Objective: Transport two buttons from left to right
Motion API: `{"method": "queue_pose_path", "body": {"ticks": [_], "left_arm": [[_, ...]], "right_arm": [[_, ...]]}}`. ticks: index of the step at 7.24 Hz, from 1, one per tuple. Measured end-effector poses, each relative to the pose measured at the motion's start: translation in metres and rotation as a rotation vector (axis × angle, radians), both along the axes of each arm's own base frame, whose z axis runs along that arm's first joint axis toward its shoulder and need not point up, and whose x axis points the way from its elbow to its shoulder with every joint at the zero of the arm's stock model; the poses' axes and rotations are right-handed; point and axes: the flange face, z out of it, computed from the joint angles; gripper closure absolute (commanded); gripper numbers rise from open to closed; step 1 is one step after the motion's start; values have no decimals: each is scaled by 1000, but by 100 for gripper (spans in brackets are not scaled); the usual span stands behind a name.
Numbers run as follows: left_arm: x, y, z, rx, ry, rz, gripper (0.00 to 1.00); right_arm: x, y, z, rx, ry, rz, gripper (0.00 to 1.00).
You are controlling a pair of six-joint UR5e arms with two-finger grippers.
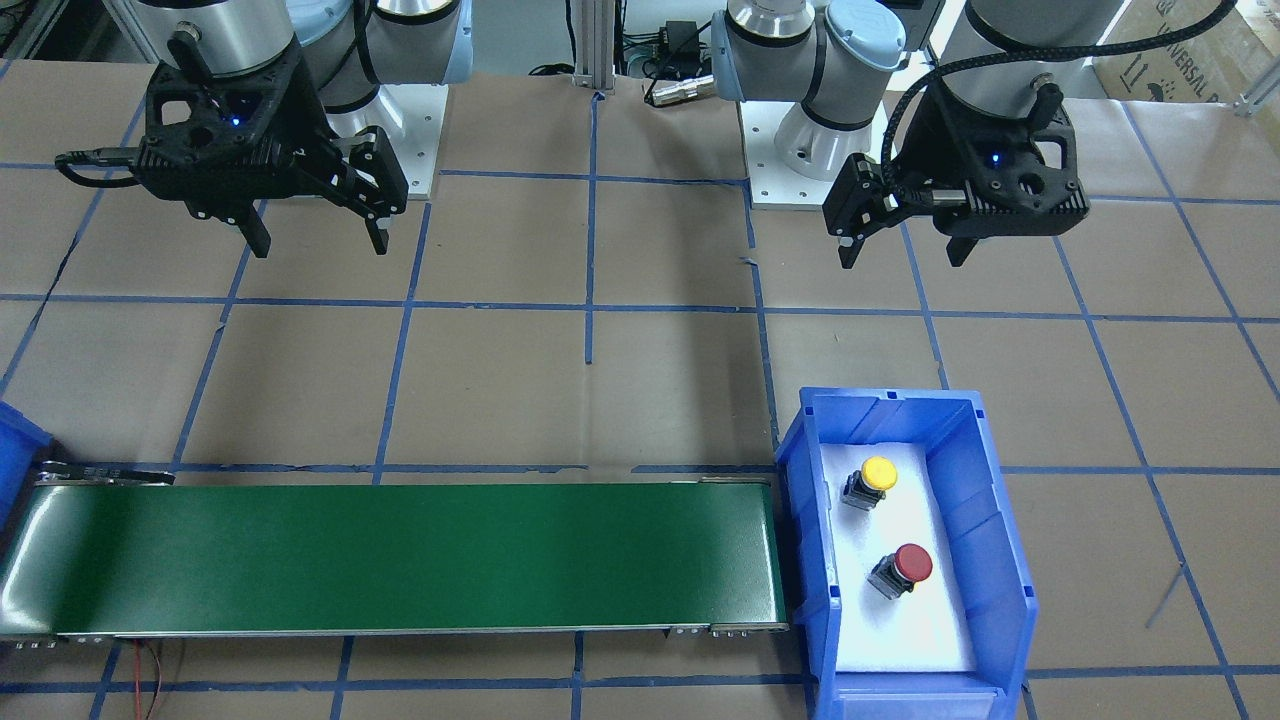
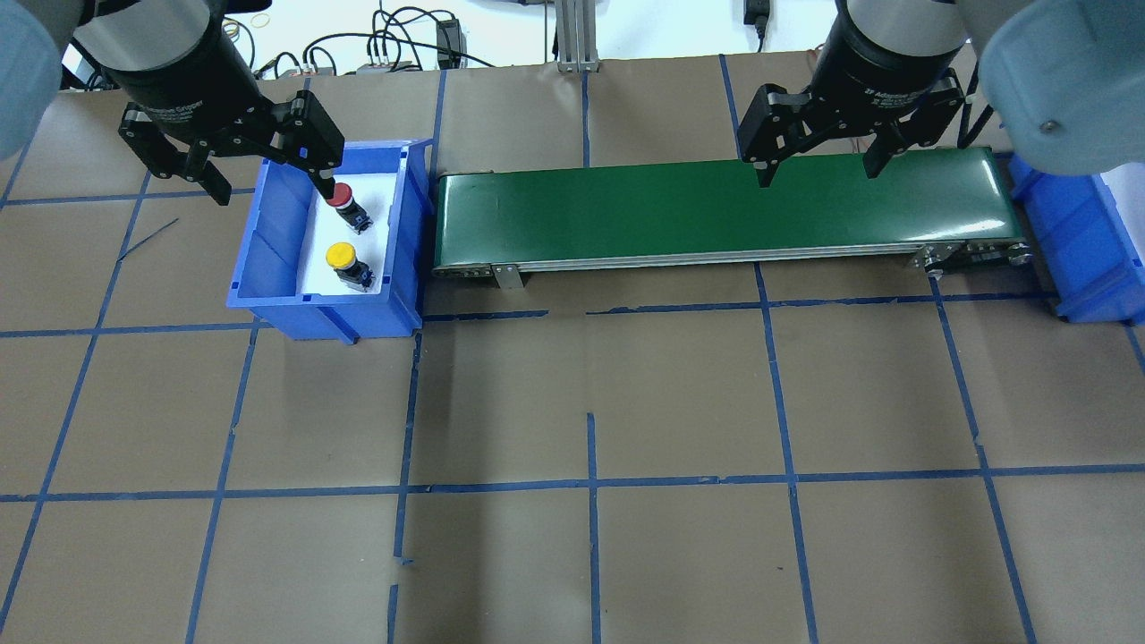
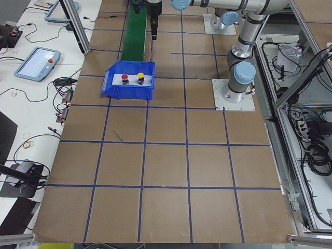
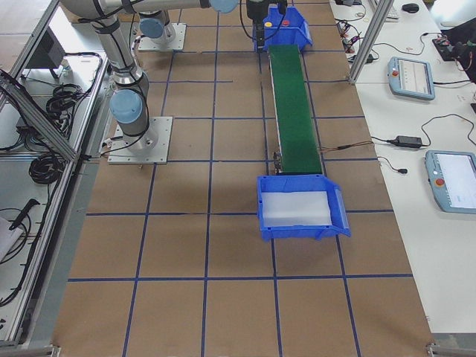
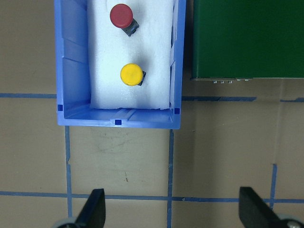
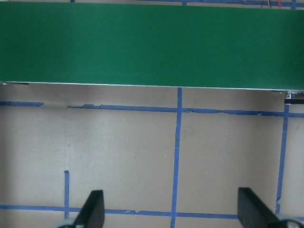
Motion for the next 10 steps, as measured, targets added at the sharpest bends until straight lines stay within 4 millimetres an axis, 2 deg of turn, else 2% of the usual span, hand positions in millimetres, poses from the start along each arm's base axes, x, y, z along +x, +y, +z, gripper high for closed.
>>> {"method": "queue_pose_path", "body": {"ticks": [8,9,10], "left_arm": [[-2,2,-9,15,16,-6,0],[0,-7,-14,-1,19,-14,0],[9,-33,-28,-27,38,-24,0]], "right_arm": [[-2,-2,-2,5,4,6,0],[-3,-1,-2,4,3,5,0],[-3,0,-1,4,3,4,0]]}}
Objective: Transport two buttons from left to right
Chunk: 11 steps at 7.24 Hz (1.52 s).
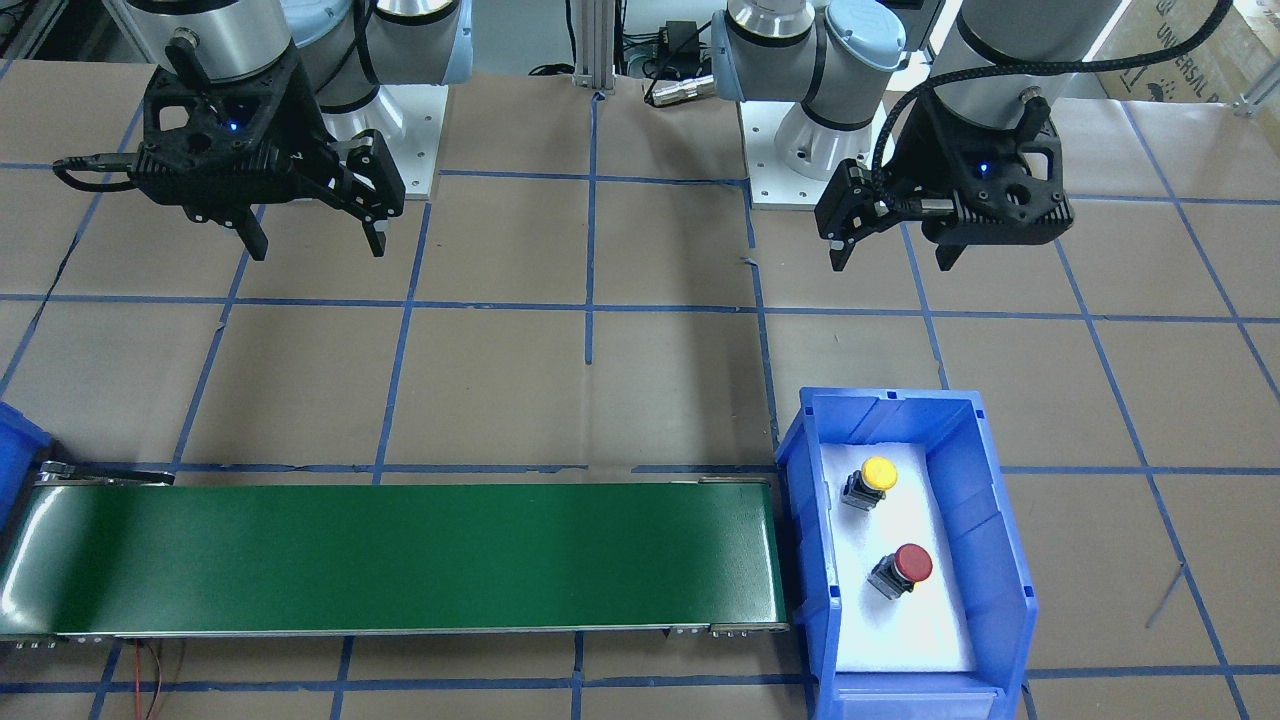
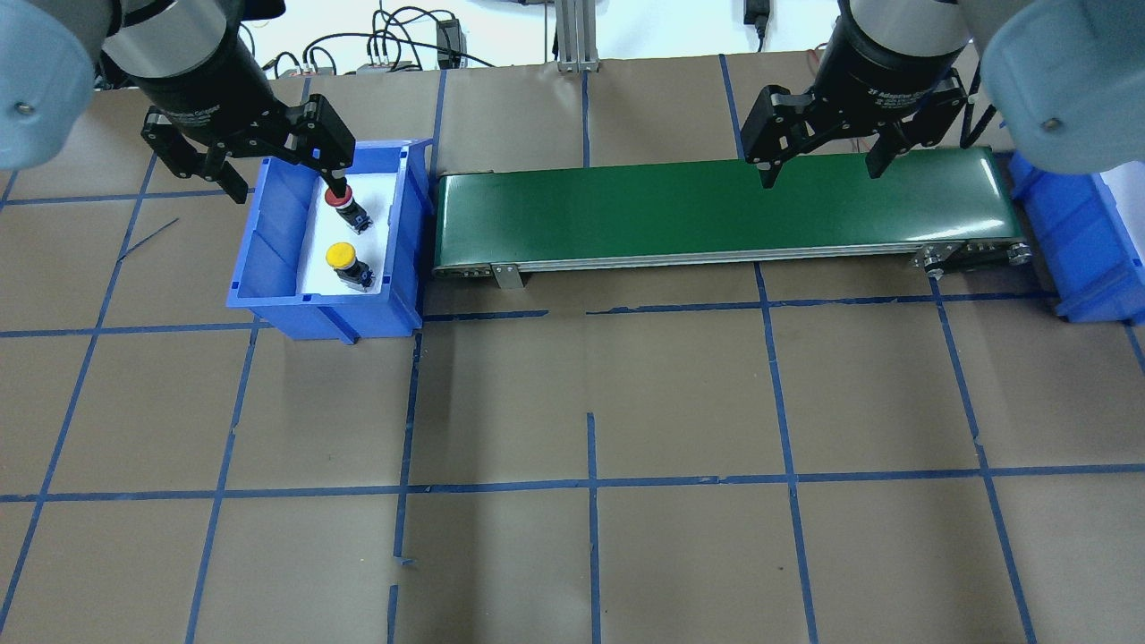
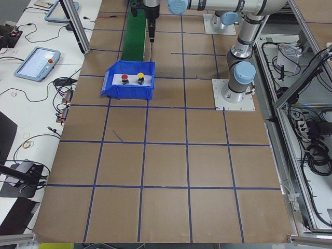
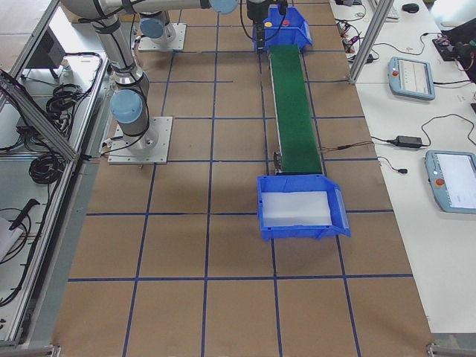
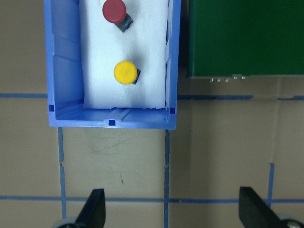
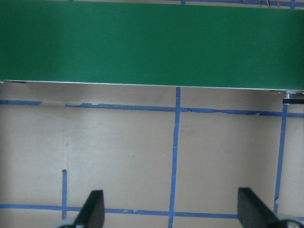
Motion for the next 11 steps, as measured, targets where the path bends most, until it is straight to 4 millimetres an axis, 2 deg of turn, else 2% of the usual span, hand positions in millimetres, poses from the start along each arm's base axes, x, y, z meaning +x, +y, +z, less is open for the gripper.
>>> {"method": "queue_pose_path", "body": {"ticks": [2,3,5,7,8,11], "left_arm": [[40,-54,-47,5,70,17,0],[60,-74,-83,41,77,35,0],[78,-98,-135,58,51,39,0],[81,-94,-180,111,30,36,0],[80,-89,-195,134,34,37,0],[79,-86,-213,129,41,-5,0]], "right_arm": [[0,0,0,1,0,1,0],[0,0,0,0,0,1,0],[0,0,0,1,0,2,0],[0,0,0,2,0,3,0],[0,1,0,1,1,4,0],[0,1,2,-3,1,3,0]]}}
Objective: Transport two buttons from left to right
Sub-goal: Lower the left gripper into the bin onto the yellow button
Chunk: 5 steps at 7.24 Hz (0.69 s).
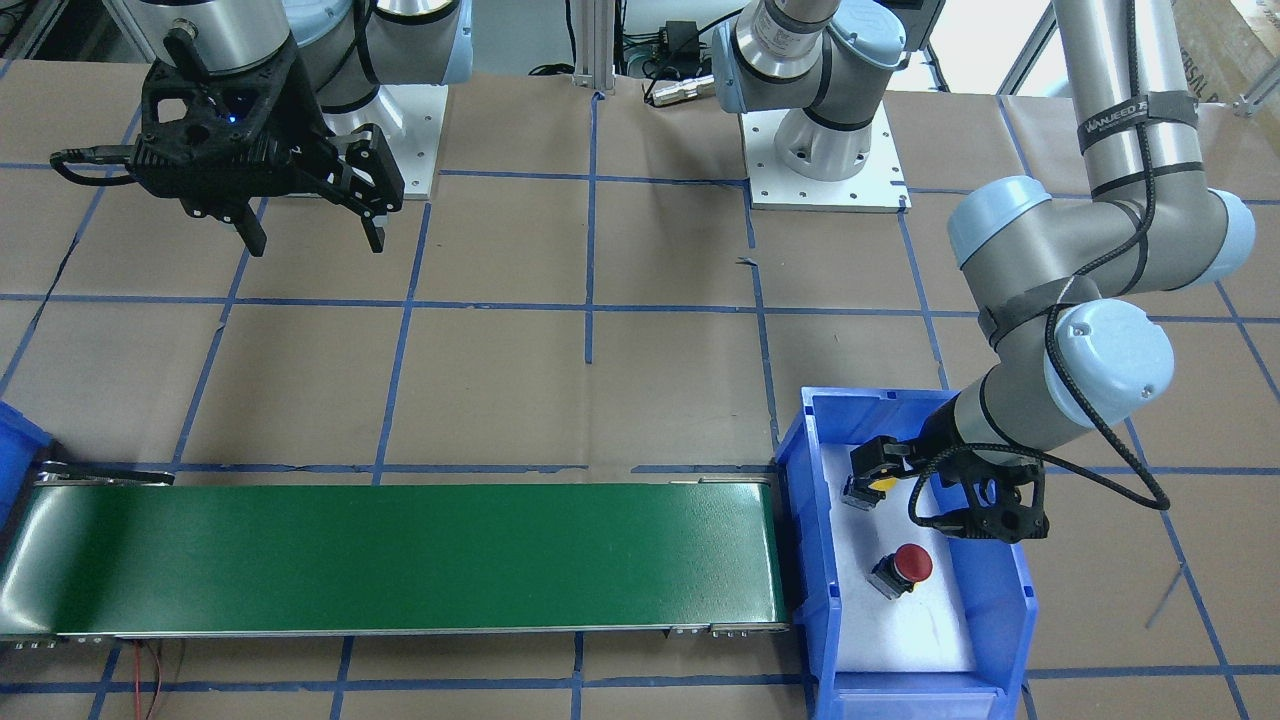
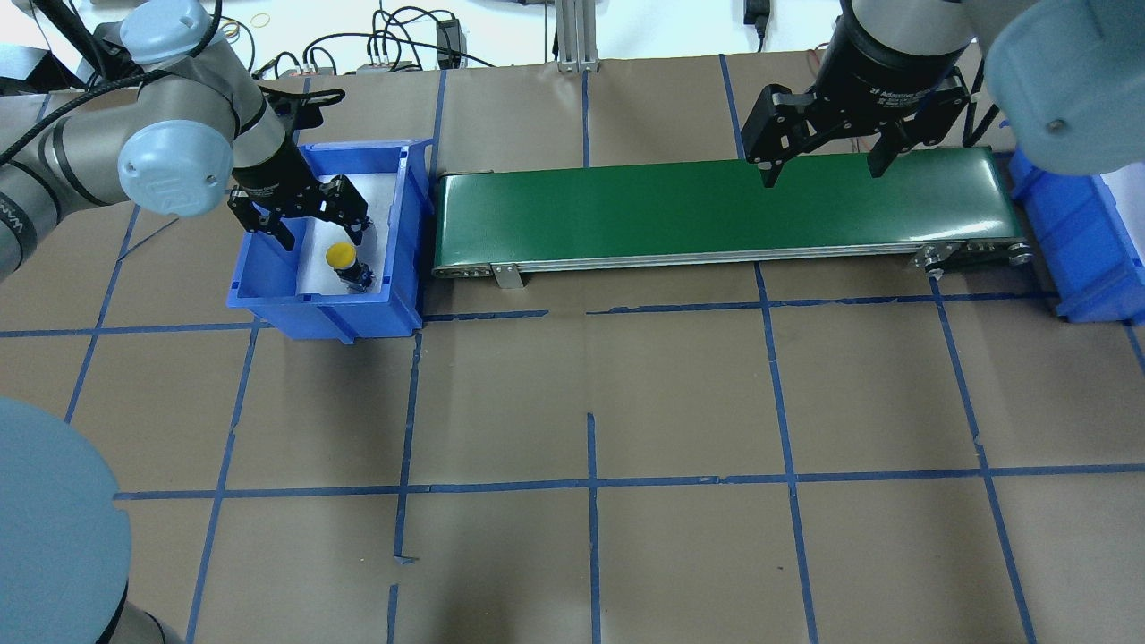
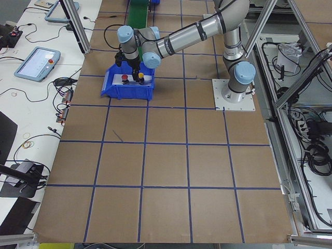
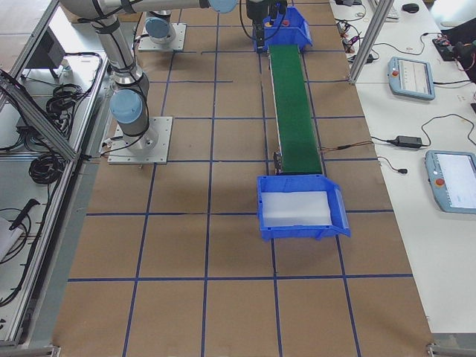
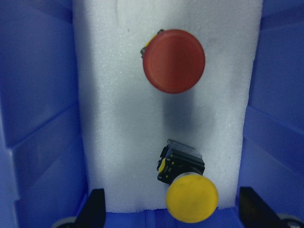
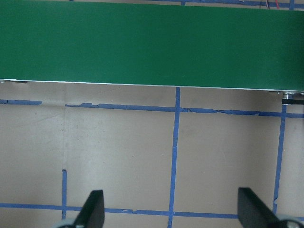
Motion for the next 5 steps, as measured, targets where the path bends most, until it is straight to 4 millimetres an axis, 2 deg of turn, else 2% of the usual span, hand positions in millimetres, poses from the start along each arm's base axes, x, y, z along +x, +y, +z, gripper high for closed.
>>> {"method": "queue_pose_path", "body": {"ticks": [2,5], "left_arm": [[-2,6,-12,18,19,1,3],[-6,12,-22,36,41,27,51]], "right_arm": [[0,0,0,0,0,0,0],[0,0,1,-1,1,0,0]]}}
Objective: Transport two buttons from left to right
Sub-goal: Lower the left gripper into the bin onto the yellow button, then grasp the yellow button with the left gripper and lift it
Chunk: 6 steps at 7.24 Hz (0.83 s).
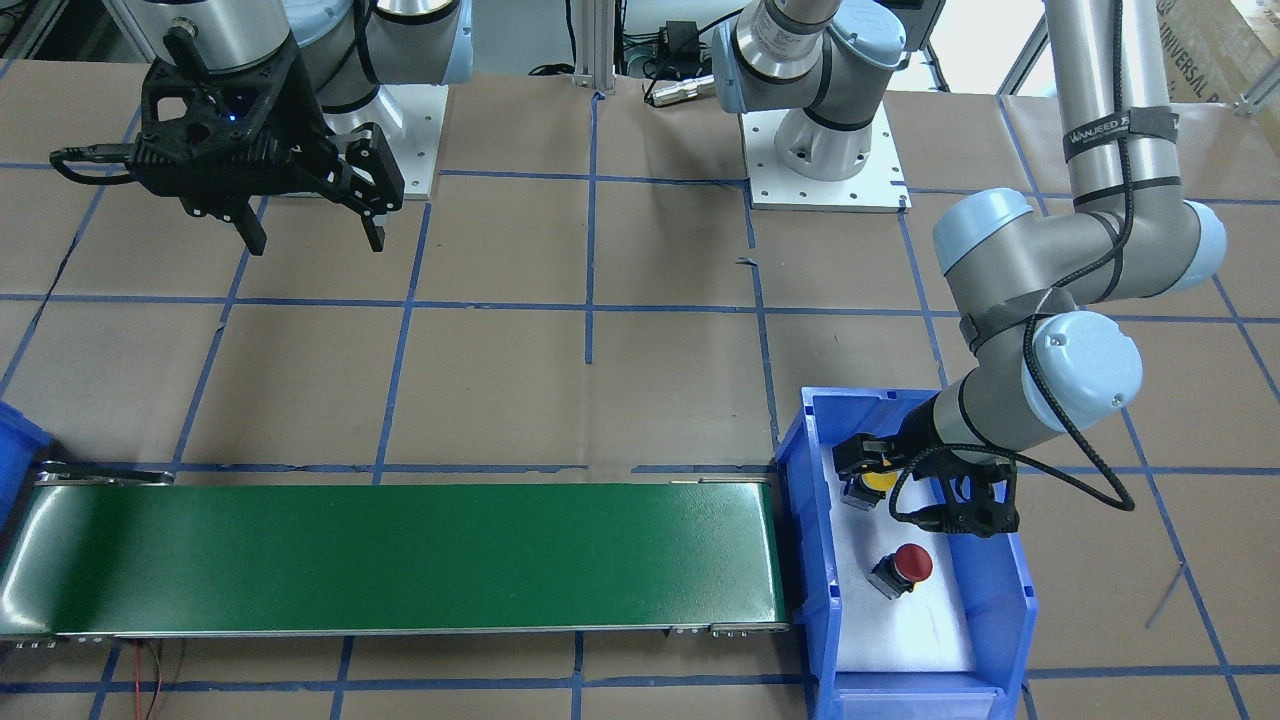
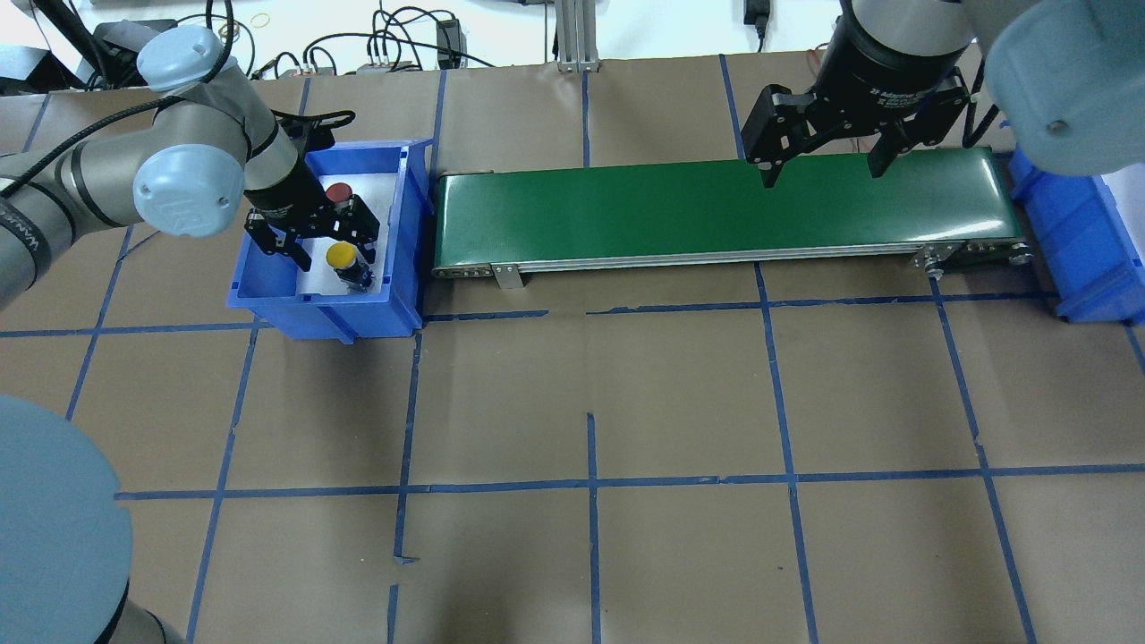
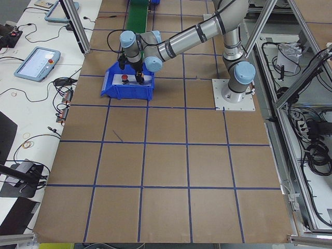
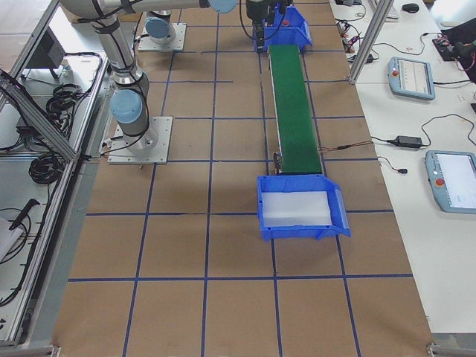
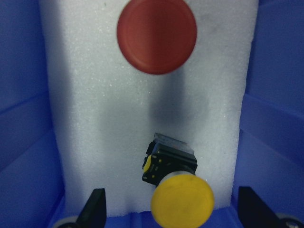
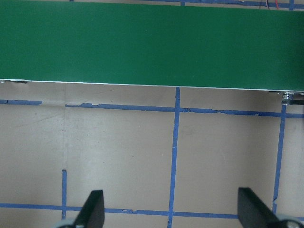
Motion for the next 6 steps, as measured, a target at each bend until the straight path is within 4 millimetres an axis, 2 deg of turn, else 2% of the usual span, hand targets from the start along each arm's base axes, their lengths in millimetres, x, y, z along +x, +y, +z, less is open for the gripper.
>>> {"method": "queue_pose_path", "body": {"ticks": [1,3,4,6], "left_arm": [[0,1,-1,2,1,-1,67],[0,-1,7,-14,-1,-12,70],[1,-2,18,-32,-7,-14,70],[2,3,54,-71,-35,-16,69]], "right_arm": [[0,0,0,-1,0,-1,0],[0,0,0,-1,0,-1,0],[0,0,0,-1,-1,0,0],[0,0,1,-2,0,0,0]]}}
